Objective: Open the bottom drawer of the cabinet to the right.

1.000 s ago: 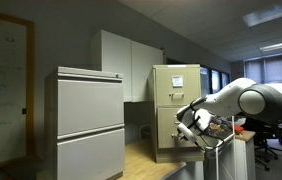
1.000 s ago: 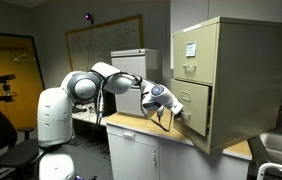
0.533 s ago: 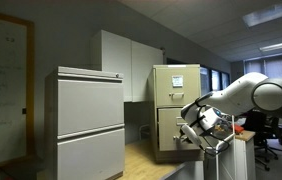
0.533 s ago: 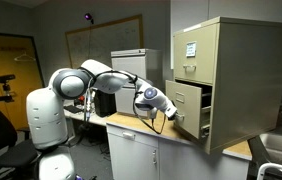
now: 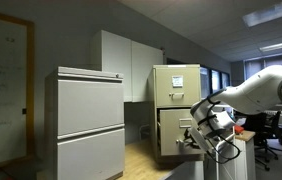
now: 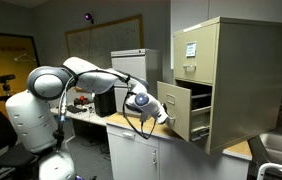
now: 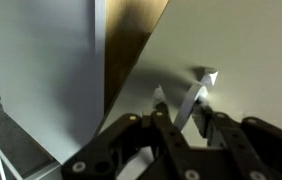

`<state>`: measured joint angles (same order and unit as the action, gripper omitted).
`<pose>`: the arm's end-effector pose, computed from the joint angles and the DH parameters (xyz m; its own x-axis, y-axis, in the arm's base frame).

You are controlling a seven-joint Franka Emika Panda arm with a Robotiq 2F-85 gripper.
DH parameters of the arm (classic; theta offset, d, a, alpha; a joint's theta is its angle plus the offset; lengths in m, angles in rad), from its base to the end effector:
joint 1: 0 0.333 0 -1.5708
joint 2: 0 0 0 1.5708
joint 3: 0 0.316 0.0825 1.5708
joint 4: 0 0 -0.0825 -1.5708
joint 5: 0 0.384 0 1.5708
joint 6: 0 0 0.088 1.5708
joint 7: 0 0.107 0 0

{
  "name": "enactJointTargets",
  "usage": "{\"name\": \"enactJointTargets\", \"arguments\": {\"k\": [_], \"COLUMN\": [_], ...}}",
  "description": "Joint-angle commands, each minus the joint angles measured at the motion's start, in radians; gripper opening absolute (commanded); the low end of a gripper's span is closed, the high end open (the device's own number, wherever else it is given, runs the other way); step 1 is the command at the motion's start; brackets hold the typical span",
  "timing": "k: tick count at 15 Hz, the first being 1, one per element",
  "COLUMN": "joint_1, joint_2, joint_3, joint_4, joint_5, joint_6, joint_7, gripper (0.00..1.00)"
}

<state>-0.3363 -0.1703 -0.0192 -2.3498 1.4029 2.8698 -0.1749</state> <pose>0.4487 -0.2258 0.4416 0.0650 -0.9910 0.1167 -0.5834 -0.1326 -0.8013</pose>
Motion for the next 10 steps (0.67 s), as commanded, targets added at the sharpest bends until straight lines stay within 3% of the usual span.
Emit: {"name": "enactJointTargets", "arguments": {"k": [1, 10], "joint_1": [0.028, 0.061], "joint_2": [-0.118, -0.371], "joint_3": [0.000, -0.088], "joint_4": [-0.197, -0.460], "joint_5": [0.083, 0.240], "joint_6": [-0.116, -0.307], "joint_7": [-0.054, -0.025], "gripper": [0.08, 0.08]}}
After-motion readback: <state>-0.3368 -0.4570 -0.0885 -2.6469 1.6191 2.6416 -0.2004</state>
